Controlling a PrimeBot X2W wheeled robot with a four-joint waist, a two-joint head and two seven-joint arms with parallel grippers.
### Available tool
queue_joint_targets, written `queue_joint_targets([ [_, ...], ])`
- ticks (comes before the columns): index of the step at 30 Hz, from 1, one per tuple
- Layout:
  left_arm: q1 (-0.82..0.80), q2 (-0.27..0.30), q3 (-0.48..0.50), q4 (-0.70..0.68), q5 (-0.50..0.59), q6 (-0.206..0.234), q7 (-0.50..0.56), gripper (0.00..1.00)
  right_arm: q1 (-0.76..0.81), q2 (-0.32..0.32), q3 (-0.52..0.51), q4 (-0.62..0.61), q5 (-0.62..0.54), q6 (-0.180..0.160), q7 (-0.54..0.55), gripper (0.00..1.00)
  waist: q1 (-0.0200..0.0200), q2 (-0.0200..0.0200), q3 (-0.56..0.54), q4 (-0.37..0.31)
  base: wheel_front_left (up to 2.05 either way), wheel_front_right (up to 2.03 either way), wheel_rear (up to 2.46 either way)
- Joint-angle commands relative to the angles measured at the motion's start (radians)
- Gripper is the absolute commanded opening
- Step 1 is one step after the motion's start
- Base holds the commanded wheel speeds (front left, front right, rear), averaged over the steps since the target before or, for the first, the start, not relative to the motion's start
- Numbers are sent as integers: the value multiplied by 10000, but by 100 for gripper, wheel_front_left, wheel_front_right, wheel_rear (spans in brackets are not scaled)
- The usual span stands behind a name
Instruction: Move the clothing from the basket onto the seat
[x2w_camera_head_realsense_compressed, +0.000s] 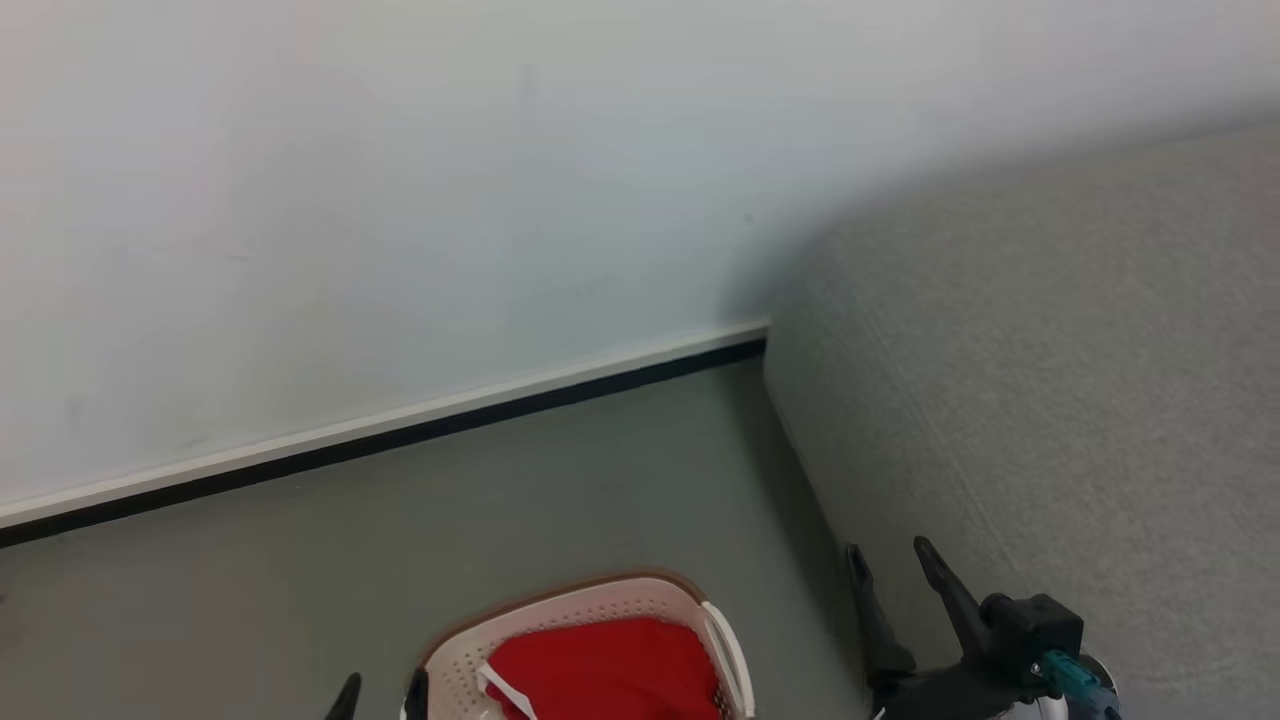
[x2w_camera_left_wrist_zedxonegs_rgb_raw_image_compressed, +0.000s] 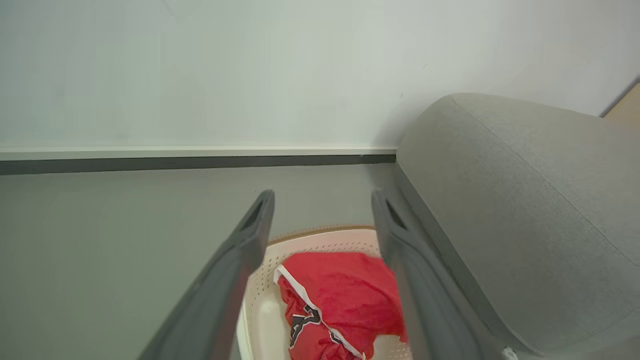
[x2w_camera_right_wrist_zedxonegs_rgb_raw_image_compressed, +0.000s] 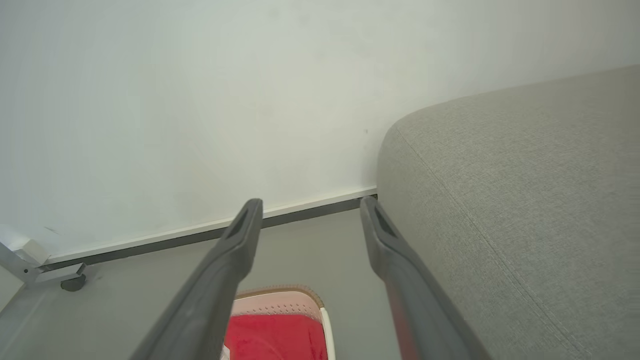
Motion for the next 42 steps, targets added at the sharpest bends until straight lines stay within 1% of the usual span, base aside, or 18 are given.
queue_joint_targets([
  [1,-332,7,-137,316,-12,-39,-45,100,-224,-23,49,-113,73,7,-43,100,0,0,751,-780,0,0,0],
  [7,-1561,10,-706,1666,-99,110,-13,100,-532,-20,-5,-218,257,7,-322,100,0,0,1852,-1450,0,0,0],
  [11,-2590,22,-966,2485,108,192,261,100,-878,-14,-41,-331,465,7,-549,100,0,0,2838,-1794,0,0,0],
  [14,-3384,150,-1212,3057,353,246,527,100,-1054,-11,-136,-389,576,7,-722,100,0,0,3595,-1970,0,0,0],
  [17,-4282,281,-1678,3637,965,399,872,100,-1208,-9,-249,-468,715,7,-829,100,0,0,4413,-2006,0,0,0],
  [18,-4282,281,-1678,3637,965,399,872,100,-1208,-9,-249,-468,715,7,-829,100,0,0,4413,-2006,0,0,0],
  [20,-4840,347,-2086,4095,1393,406,1182,100,-1276,-6,-277,-506,791,7,-887,100,0,0,4902,-2003,0,0,0],
  [21,-5104,383,-2236,4337,1578,506,1323,100,-1297,-6,-259,-514,848,7,-907,100,0,0,5105,-2011,0,0,0],
  [28,-6750,383,-3232,5712,2589,600,1973,100,-1304,-6,-1,-836,1142,7,-971,100,0,0,6517,-1953,0,0,0],
  [35,-7914,378,-4087,6657,3390,744,1956,100,-987,-8,228,-1312,1626,8,-975,100,0,0,7567,-1989,0,0,0],
  [42,-8623,488,-4540,7375,3858,1262,1779,100,-786,-11,486,-1562,1813,8,-979,100,0,0,8115,-2116,0,0,0],
])
